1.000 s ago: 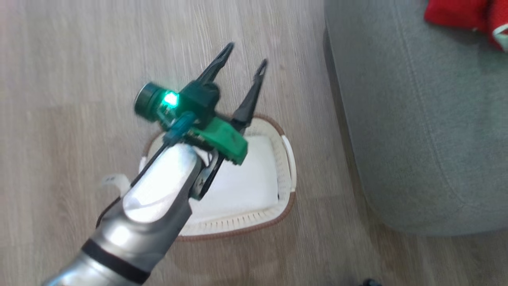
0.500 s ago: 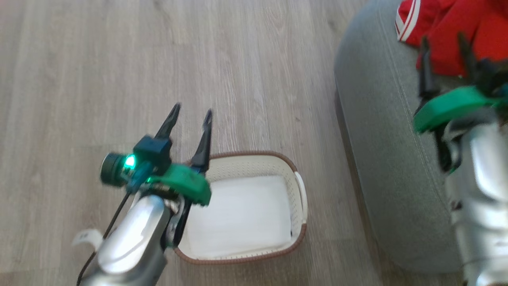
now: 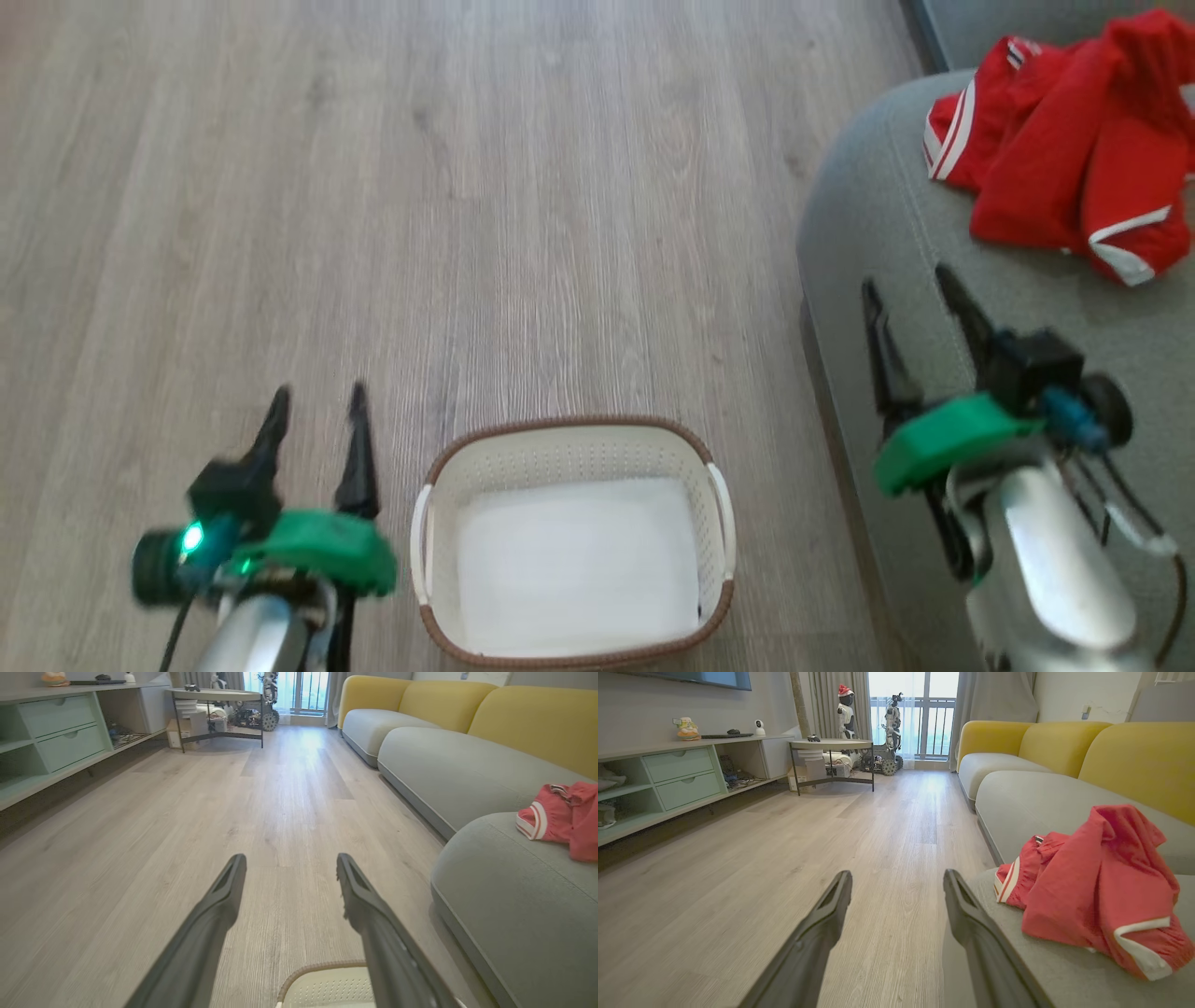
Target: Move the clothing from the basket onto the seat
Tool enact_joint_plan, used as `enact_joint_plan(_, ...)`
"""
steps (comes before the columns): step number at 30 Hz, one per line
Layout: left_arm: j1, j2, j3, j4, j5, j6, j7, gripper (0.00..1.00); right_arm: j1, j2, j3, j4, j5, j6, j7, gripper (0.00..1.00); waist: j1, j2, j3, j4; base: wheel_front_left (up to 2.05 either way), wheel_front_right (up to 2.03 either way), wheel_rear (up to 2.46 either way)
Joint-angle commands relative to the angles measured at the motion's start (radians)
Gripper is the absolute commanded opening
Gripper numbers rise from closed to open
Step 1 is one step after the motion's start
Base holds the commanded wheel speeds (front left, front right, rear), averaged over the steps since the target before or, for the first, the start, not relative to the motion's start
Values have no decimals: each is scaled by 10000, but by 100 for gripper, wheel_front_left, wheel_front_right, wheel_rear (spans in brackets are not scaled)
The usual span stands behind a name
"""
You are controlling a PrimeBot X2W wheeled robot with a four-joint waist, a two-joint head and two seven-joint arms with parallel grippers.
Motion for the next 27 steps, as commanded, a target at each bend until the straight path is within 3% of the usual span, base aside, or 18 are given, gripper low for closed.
enact_joint_plan(1, 63, 242, 652, -511, -116, 83, -95, 100, 78, 110, 322, -498, 157, -4, -93, 100, 1, -1, -254, 31, 0, 0, 0)
enact_joint_plan(14, 2064, 36, 1460, -1642, -14, 86, -95, 100, 1806, 118, 750, -1558, 1359, -4, -93, 100, 1, -1, -748, 105, 0, 0, 0)
enact_joint_plan(27, 2323, -186, 1538, -1515, 108, -198, -95, 100, 2380, 119, 606, -1777, 1395, -4, -93, 100, 1, -1, -830, 41, 0, 0, 0)
